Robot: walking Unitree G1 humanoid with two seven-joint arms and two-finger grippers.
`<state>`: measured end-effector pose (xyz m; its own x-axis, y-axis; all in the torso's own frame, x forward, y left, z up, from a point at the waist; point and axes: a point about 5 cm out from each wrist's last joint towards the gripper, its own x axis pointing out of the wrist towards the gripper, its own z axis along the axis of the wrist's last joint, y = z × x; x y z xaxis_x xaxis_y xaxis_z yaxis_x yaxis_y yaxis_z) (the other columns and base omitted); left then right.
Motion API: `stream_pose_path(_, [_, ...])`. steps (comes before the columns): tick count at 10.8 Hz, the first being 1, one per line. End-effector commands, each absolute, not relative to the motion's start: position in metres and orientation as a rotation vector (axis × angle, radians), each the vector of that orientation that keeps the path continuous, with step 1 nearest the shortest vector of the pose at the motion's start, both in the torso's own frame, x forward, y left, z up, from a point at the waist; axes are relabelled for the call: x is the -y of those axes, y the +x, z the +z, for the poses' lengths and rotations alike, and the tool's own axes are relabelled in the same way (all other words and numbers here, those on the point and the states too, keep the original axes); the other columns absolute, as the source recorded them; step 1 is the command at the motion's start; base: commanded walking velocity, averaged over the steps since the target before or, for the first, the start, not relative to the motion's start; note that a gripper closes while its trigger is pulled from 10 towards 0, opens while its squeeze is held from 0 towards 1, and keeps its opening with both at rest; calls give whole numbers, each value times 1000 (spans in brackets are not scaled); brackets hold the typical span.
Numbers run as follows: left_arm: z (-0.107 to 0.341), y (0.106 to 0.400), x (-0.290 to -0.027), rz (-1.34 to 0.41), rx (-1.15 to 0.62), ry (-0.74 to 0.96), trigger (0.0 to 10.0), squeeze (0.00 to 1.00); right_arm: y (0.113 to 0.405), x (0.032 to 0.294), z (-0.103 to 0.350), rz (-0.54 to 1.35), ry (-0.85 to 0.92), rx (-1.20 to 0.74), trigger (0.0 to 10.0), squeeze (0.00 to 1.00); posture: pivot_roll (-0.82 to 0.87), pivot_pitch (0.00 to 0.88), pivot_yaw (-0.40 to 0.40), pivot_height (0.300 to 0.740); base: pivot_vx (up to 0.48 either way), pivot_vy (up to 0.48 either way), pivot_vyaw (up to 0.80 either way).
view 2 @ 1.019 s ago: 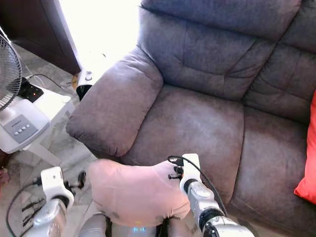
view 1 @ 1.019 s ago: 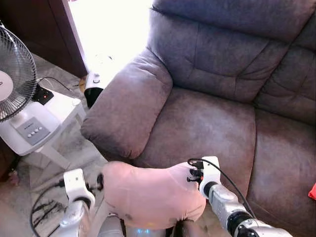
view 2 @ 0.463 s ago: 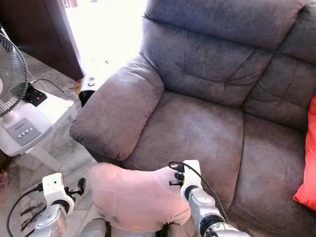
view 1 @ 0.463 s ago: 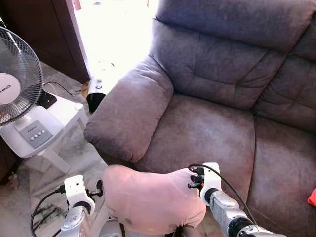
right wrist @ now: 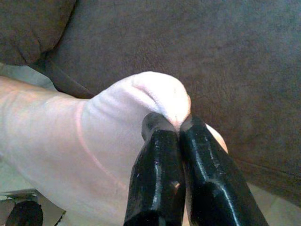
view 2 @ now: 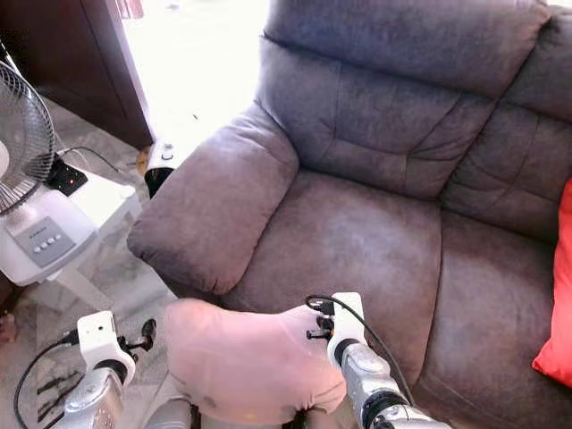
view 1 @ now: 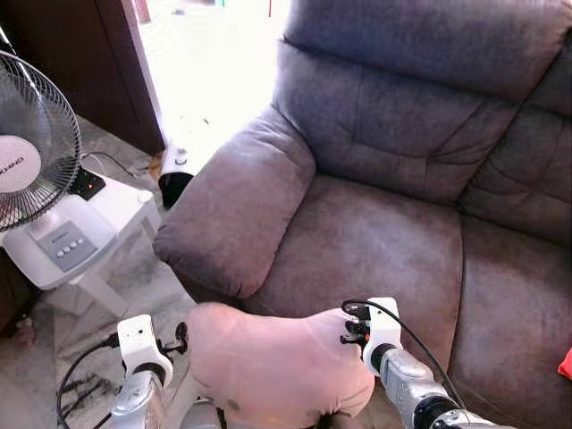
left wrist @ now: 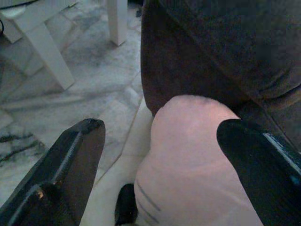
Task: Move the pillow to the sofa from floor
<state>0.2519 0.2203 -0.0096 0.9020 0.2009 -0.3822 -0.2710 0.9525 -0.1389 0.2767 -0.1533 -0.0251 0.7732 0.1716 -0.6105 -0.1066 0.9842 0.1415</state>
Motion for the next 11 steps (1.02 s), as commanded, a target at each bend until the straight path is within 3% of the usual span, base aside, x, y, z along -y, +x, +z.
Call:
stream_pose_path(1, [-17, 245, -220, 247, -404, -196, 10000, 0, 295, 173, -5, 72, 97, -549, 10000, 0, 163, 84, -118, 740, 0, 0, 0])
stream_pose_path(4, [-17, 245, -219, 247, -400, -190, 10000, 0, 295, 174, -5, 72, 94, -552, 10000, 0, 162, 78, -122, 740, 0, 0, 0])
stream_pose_path(11, [-18, 245, -219, 261, -401, -187, 10000, 0, 294, 178, -6, 61, 95, -563, 10000, 0, 163, 94, -134, 740, 0, -355, 0])
